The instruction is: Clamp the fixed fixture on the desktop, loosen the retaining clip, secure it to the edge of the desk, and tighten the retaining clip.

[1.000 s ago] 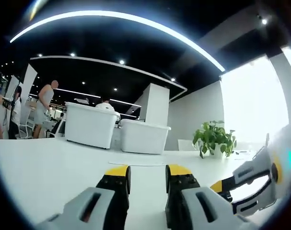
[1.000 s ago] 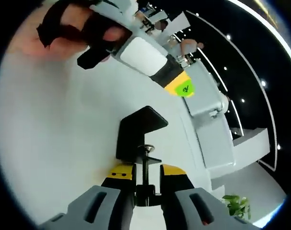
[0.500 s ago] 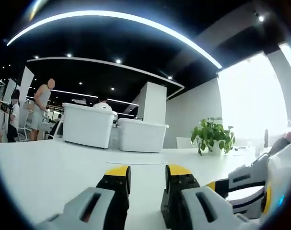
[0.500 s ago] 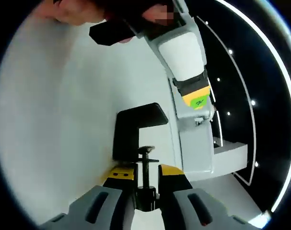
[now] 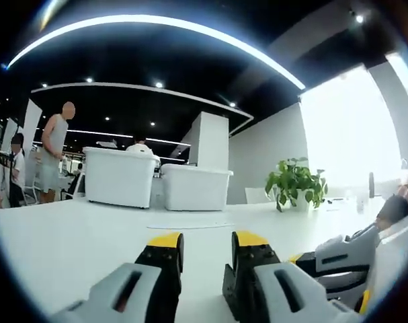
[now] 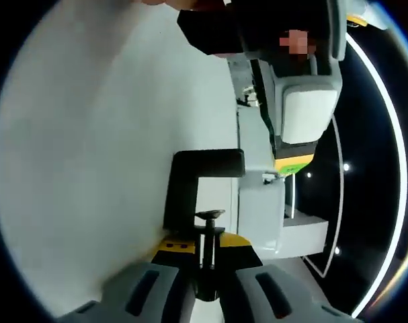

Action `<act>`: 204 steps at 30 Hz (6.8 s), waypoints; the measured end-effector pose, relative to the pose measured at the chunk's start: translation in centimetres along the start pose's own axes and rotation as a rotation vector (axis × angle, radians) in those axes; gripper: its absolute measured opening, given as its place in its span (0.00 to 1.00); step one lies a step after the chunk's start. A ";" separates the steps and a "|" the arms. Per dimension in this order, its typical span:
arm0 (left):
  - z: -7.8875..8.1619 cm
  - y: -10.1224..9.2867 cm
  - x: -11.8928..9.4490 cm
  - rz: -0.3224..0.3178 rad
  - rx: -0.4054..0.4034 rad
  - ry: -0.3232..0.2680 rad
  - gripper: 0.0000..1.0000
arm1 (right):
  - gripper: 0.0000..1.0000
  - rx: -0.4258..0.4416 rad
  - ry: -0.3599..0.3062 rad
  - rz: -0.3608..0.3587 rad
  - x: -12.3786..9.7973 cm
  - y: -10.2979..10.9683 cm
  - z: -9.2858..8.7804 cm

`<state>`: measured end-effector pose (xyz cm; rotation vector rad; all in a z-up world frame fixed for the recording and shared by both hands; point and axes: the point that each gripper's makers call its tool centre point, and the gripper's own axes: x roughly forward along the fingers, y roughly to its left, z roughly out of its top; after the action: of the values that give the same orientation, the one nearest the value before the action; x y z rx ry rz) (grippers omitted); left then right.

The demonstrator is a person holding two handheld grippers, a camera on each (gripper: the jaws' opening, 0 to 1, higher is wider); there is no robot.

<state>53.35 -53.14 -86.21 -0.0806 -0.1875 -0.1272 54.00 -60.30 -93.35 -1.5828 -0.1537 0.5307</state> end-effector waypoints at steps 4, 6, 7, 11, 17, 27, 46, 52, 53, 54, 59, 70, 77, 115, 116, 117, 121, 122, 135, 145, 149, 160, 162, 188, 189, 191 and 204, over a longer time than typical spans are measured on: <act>0.0 0.2 0.0 0.004 -0.004 -0.001 0.29 | 0.07 -0.020 0.007 -0.010 0.4 0.0 -0.1; 0.0 0.2 0.0 0.004 -0.003 0.000 0.29 | 0.07 -0.024 0.014 -0.007 0.6 0.1 -0.1; 0.0 0.2 0.0 0.003 -0.003 0.000 0.29 | 0.07 -0.025 0.017 -0.007 0.6 0.1 -0.1; 0.0 0.1 0.1 0.000 0.001 0.001 0.29 | 0.07 -0.030 0.022 -0.007 0.7 0.2 -0.1; 0.0 0.2 0.0 0.004 -0.004 0.000 0.29 | 0.06 -0.039 0.037 -0.011 0.8 0.2 -0.2; 0.0 0.2 0.0 0.004 -0.007 0.000 0.29 | 0.05 -0.009 0.029 -0.023 0.6 0.1 -0.3; 0.0 0.3 -0.1 0.007 -0.005 -0.001 0.29 | 0.05 0.023 0.016 -0.021 0.8 0.2 -0.3; 0.0 0.3 -0.1 0.009 -0.005 -0.001 0.29 | 0.05 0.045 0.012 -0.022 0.6 0.1 -0.4; 0.0 0.3 -0.1 0.009 -0.005 -0.001 0.29 | 0.05 0.051 0.011 -0.021 0.7 0.1 -0.4; 0.0 0.3 -0.1 0.009 -0.006 -0.001 0.29 | 0.05 0.058 0.009 -0.020 0.7 0.1 -0.4; 0.0 0.5 -0.1 0.016 -0.010 0.000 0.29 | 0.05 0.102 -0.004 -0.012 0.8 0.1 -0.6; 0.0 0.8 -0.1 0.028 -0.018 -0.003 0.29 | 0.05 0.163 -0.029 -0.004 0.2 -0.1 -0.8; 0.0 1.2 0.0 0.045 -0.015 -0.001 0.29 | 0.04 0.163 -0.067 -0.005 0.5 -0.1 -0.4; 0.5 2.0 -0.2 0.076 -0.044 -0.025 0.29 | 0.04 0.441 -0.165 -0.051 0.4 -1.3 -1.2; 0.5 2.0 -0.2 0.076 -0.045 -0.025 0.29 | 0.04 0.453 -0.166 -0.050 0.4 -1.3 -1.3; 0.5 2.0 -0.2 0.076 -0.044 -0.025 0.29 | 0.04 0.464 -0.168 -0.050 0.4 -1.4 -1.4; 0.5 2.0 -0.2 0.077 -0.045 -0.026 0.29 | 0.04 0.517 -0.166 -0.046 0.4 -1.5 -1.6; 0.5 2.1 -0.2 0.077 -0.046 -0.026 0.29 | 0.04 0.536 -0.170 -0.045 0.4 -1.6 -1.7; 0.3 2.0 -0.1 0.074 -0.033 -0.019 0.29 | 0.04 0.740 -0.267 -0.122 -1.2 -4.7 -2.1; 0.2 1.9 -0.1 0.073 -0.022 -0.012 0.29 | 0.03 1.086 -0.368 -0.109 -1.9 -6.6 -3.8; 0.2 1.8 -0.1 0.073 -0.016 -0.009 0.29 | 0.03 1.112 -0.388 -0.139 -2.5 -7.3 -4.5; 0.0 1.7 0.0 0.070 -0.002 -0.001 0.29 | 0.04 1.162 -0.456 -0.152 -3.4 -8.4 -4.1; 0.0 1.7 0.1 0.070 0.002 0.000 0.29 | 0.03 1.168 -0.471 -0.154 -3.7 -8.6 -4.0; -0.1 1.6 0.0 0.066 0.017 0.008 0.29 | 0.04 1.422 -0.666 -0.041 -6.9 -10.3 -2.3; -0.1 1.6 0.0 0.065 0.016 0.007 0.29 | 0.04 1.423 -0.668 -0.040 -7.1 -10.4 -2.3; -0.1 1.5 0.0 0.065 0.017 0.006 0.29 | 0.04 1.419 -0.674 -0.042 -7.5 -10.5 -2.3; -0.1 1.0 -0.3 0.055 0.034 0.007 0.29 | 0.04 1.414 -0.697 -0.021 -11.5 -9.7 -1.9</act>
<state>53.18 -52.08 -86.44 -0.0510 -0.1801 -0.0694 46.78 -65.81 -81.21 0.0100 -0.2374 0.8758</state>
